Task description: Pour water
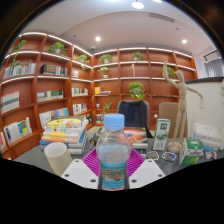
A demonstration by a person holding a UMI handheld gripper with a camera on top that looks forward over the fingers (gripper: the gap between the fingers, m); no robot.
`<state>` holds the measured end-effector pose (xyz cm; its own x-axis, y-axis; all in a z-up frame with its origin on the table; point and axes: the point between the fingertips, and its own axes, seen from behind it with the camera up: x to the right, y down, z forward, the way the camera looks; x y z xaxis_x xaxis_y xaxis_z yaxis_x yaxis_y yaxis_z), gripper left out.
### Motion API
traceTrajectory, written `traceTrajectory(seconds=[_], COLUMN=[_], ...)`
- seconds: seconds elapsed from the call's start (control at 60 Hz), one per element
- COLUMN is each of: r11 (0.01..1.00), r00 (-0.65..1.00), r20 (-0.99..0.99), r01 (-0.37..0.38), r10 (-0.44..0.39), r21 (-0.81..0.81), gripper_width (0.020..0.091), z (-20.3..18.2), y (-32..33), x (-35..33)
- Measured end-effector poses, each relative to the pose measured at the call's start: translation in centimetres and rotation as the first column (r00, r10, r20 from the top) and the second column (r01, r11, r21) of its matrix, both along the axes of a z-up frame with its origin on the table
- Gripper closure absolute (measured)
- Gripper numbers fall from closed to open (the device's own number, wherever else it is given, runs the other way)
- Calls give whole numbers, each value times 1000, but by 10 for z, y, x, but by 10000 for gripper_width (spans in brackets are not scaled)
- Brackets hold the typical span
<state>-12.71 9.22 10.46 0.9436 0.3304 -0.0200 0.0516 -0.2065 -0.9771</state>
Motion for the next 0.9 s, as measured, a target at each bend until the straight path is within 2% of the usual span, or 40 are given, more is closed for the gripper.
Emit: traceTrajectory(seconds=[0.133, 0.333, 0.367, 0.517, 0.633, 0.733, 0.9], r11=[999, 999, 999, 998, 994, 992, 972], r00=[1000, 999, 999, 998, 992, 991, 972], r20=[5, 31, 23, 31, 60, 44, 53], r01=[-7, 22, 29, 49, 110, 127, 231], r10=[7, -23, -30, -50, -109, -126, -229], r21=[-47, 26, 26, 27, -3, -14, -35], gripper_width=[801, 807, 790, 639, 378, 339, 294], z=[-32, -28, -28, -29, -35, -28, -14], y=[4, 1, 0, -2, -16, -44, -101], x=[-2, -2, -1, 4, 17, 22, 56])
